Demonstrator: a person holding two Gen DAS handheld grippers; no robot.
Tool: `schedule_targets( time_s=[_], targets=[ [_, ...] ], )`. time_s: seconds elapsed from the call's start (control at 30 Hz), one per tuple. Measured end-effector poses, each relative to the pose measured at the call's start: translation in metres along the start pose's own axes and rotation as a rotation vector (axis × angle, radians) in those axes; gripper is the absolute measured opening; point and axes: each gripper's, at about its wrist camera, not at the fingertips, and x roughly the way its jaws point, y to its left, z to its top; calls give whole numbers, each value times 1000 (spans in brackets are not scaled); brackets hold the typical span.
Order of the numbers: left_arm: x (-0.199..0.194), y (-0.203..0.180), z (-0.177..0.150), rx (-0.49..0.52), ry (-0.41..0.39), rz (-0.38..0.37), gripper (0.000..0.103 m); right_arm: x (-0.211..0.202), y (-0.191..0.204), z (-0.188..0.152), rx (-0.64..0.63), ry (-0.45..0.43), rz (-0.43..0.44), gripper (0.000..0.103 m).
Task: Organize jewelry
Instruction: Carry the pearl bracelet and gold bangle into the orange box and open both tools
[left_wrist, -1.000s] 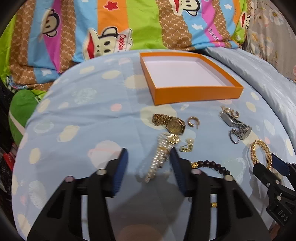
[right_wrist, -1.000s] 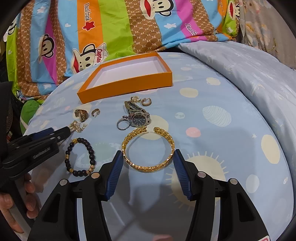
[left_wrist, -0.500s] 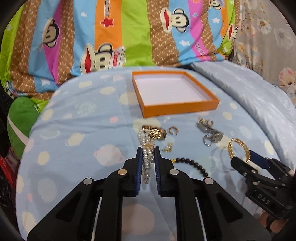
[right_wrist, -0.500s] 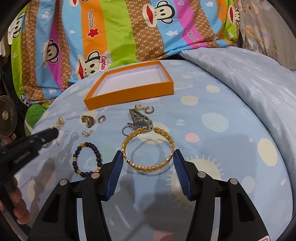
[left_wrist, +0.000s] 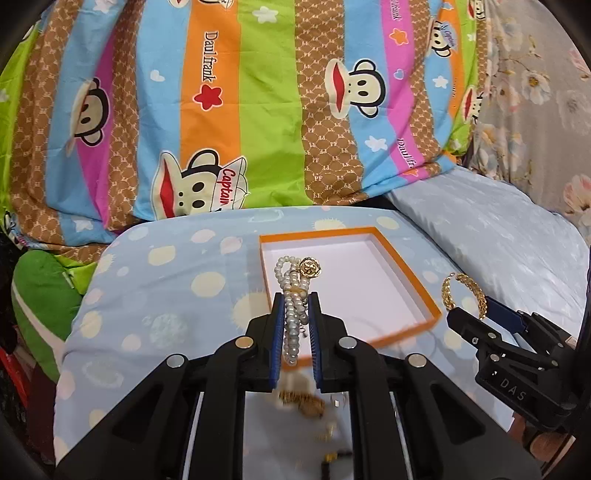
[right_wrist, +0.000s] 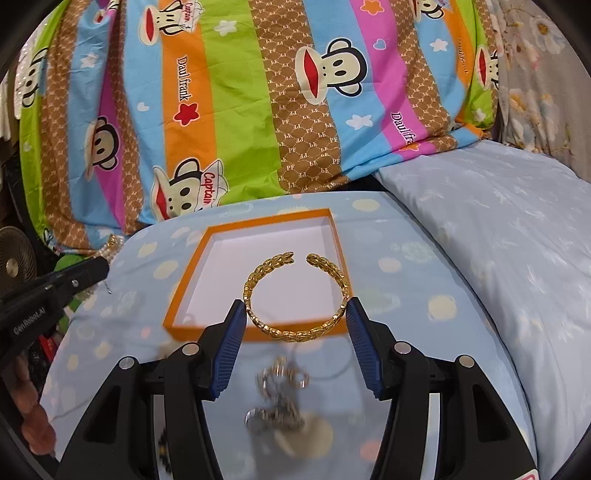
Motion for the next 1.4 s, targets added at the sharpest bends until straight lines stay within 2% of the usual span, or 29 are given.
schedule_targets(
  time_s=[0.23, 0.4, 0.57, 0.77, 0.83, 0.9, 1.13, 1.17, 1.2, 1.27, 1.33, 1.4],
  targets=[
    [76, 4, 26, -42, 52, -2, 12, 74, 2, 42, -19, 57, 9, 55],
    [128, 17, 32, -71, 115, 6, 12, 127, -4, 54, -11, 134, 16, 55],
    [154, 27, 32, -91, 148, 9, 12, 160, -4, 52, -19, 195, -6, 55],
    [170, 27, 29, -83, 164, 11, 12, 175, -3, 48, -7, 214, -13, 55],
    [174, 28, 28, -84, 168, 8, 13, 176, -2, 46, -12, 212, -13, 55],
    [176, 28, 26, -77, 164, 0, 26, 175, -1, 45, -7, 206, -8, 56],
    [167, 25, 27, -60, 131, -28, 41, 164, -6, 47, 20, 183, -8, 57],
    [163, 24, 27, -51, 122, -20, 47, 158, -9, 48, 32, 176, 0, 57],
    [154, 23, 28, -34, 102, 5, 56, 150, -12, 49, 44, 168, 7, 57],
    [132, 21, 26, 5, 46, 31, 62, 128, -18, 49, 63, 141, 18, 57],
    [105, 19, 20, 43, -2, 67, 64, 99, -24, 42, 76, 110, 25, 60],
    [80, 20, 10, 55, -20, 72, 66, 71, -28, 29, 80, 76, 19, 62]
  ],
)
